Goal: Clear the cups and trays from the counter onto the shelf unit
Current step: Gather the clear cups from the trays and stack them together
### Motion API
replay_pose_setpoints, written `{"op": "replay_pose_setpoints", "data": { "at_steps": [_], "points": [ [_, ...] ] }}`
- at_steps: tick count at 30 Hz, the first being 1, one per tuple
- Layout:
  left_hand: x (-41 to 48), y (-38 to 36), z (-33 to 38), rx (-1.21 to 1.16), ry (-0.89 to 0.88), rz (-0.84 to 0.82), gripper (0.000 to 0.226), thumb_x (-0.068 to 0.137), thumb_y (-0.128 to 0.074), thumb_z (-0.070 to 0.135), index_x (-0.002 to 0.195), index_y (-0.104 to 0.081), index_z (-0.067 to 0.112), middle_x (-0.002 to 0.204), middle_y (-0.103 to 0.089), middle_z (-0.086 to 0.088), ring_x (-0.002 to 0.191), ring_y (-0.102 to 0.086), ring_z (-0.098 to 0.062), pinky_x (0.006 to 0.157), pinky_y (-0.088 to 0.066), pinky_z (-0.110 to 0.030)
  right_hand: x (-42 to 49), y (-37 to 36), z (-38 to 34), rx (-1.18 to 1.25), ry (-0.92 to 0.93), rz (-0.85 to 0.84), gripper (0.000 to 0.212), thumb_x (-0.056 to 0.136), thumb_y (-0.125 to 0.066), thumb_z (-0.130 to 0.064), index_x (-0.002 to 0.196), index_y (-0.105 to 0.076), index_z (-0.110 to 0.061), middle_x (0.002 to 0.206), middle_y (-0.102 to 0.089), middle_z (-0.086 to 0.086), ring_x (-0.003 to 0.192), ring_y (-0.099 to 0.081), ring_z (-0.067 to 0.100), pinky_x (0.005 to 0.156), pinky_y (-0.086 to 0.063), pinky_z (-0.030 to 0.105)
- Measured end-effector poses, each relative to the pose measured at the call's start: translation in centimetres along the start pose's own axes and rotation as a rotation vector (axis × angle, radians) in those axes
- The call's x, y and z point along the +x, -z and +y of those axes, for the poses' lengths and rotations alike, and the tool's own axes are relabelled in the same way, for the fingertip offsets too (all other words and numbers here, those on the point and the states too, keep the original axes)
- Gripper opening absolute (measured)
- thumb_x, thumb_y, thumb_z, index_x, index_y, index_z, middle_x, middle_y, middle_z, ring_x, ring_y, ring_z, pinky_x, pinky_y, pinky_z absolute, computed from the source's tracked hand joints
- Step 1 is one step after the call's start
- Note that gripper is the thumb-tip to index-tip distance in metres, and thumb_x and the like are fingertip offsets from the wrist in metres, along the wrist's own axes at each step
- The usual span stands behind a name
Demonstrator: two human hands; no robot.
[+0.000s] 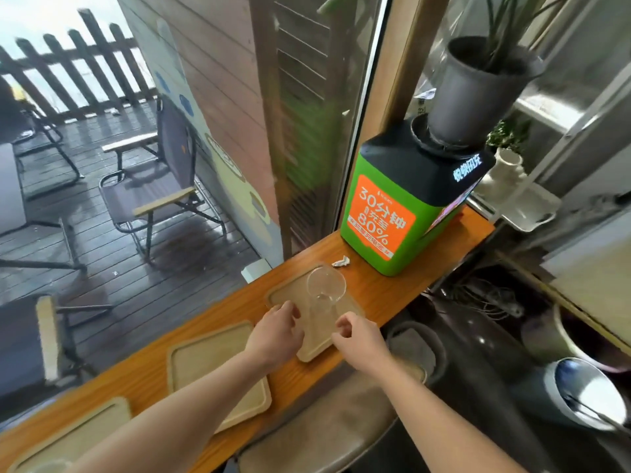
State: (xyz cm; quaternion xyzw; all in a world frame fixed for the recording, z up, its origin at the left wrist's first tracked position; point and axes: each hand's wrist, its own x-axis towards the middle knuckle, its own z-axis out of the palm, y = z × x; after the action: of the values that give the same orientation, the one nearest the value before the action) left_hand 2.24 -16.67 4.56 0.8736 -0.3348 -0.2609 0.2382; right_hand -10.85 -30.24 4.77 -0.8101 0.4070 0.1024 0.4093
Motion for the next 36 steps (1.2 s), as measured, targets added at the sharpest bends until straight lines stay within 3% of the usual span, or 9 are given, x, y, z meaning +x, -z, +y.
{"op": "replay_pose_setpoints", "data": {
  "at_steps": [3,9,15,17,21,27,32,36],
  "points": [
    [2.0,-1.0,0.5,-0.003,0.008,-0.024,0.02,0.09,-0.061,0.028,0.109,-0.054,0.029,0.1,-0.057,0.01,0.087,-0.056,-0.006,0.068,-0.046,-0.019,1.8,0.8,1.2,0.017,-0.02,-0.017,0.027,0.092,-0.063,-0.03,0.117,-0.061,-0.021,0.102,-0.062,-0.008,0.092,-0.058,0.008,0.065,-0.043,0.015],
    [5.6,-2.9,0.7,-0.032,0.119,-0.055,0.019,0.09,-0.062,0.027,0.106,-0.051,0.029,0.102,-0.059,0.007,0.087,-0.057,-0.007,0.07,-0.046,-0.021,5.6,1.8,2.6,0.036,-0.059,-0.061,0.029,0.091,-0.065,-0.028,0.119,-0.058,-0.024,0.098,-0.059,-0.011,0.086,-0.057,0.005,0.063,-0.043,0.013],
    [8.2,-4.3,0.0,-0.089,0.213,-0.066,0.035,0.088,-0.066,0.025,0.12,-0.049,0.021,0.114,-0.058,0.002,0.096,-0.056,-0.011,0.08,-0.051,-0.027,9.1,1.5,3.2,0.063,-0.05,-0.098,0.041,0.089,-0.07,-0.028,0.126,-0.053,-0.024,0.102,-0.057,-0.012,0.085,-0.055,0.003,0.059,-0.038,0.01],
    [8.8,-4.6,-0.2,-0.12,0.235,-0.077,0.047,0.086,-0.07,0.025,0.126,-0.045,0.021,0.121,-0.056,0.001,0.102,-0.055,-0.013,0.084,-0.053,-0.03,9.9,1.3,3.3,0.096,-0.044,-0.098,0.053,0.087,-0.073,-0.026,0.133,-0.047,-0.026,0.113,-0.056,-0.009,0.1,-0.057,0.008,0.069,-0.044,0.013],
    [9.5,-4.8,-0.3,-0.199,0.199,-0.108,0.073,0.082,-0.074,0.026,0.14,-0.031,0.028,0.136,-0.048,0.001,0.115,-0.053,-0.016,0.094,-0.053,-0.037,10.9,0.7,2.7,0.141,0.011,-0.084,0.08,0.083,-0.079,-0.026,0.147,-0.032,-0.033,0.143,-0.048,-0.004,0.128,-0.049,0.017,0.096,-0.05,0.031],
    [8.8,-4.2,-0.8,-0.211,0.147,-0.093,0.071,0.085,-0.073,0.032,0.142,-0.03,0.029,0.141,-0.049,0.001,0.115,-0.056,-0.017,0.096,-0.052,-0.04,10.2,0.3,1.5,0.189,0.047,-0.08,0.077,0.083,-0.079,-0.028,0.146,-0.035,-0.034,0.139,-0.052,-0.004,0.116,-0.054,0.012,0.072,-0.043,0.012],
    [5.8,-2.3,-1.8,-0.206,0.122,-0.07,0.073,0.085,-0.072,0.036,0.143,-0.029,0.028,0.141,-0.048,-0.001,0.115,-0.056,-0.022,0.096,-0.051,-0.041,7.7,-0.4,-0.7,0.184,0.082,-0.074,0.075,0.083,-0.079,-0.03,0.145,-0.037,-0.032,0.135,-0.054,-0.004,0.103,-0.059,0.01,0.069,-0.044,0.013],
    [1.6,0.5,-3.8,-0.242,0.113,-0.006,0.07,0.086,-0.071,0.036,0.142,-0.031,0.027,0.142,-0.048,0.001,0.127,-0.047,-0.019,0.097,-0.048,-0.035,4.6,-2.3,-3.9,0.167,0.172,-0.095,0.072,0.082,-0.078,-0.037,0.142,-0.038,-0.034,0.135,-0.052,-0.005,0.111,-0.056,0.013,0.073,-0.043,0.017]
  ]
}}
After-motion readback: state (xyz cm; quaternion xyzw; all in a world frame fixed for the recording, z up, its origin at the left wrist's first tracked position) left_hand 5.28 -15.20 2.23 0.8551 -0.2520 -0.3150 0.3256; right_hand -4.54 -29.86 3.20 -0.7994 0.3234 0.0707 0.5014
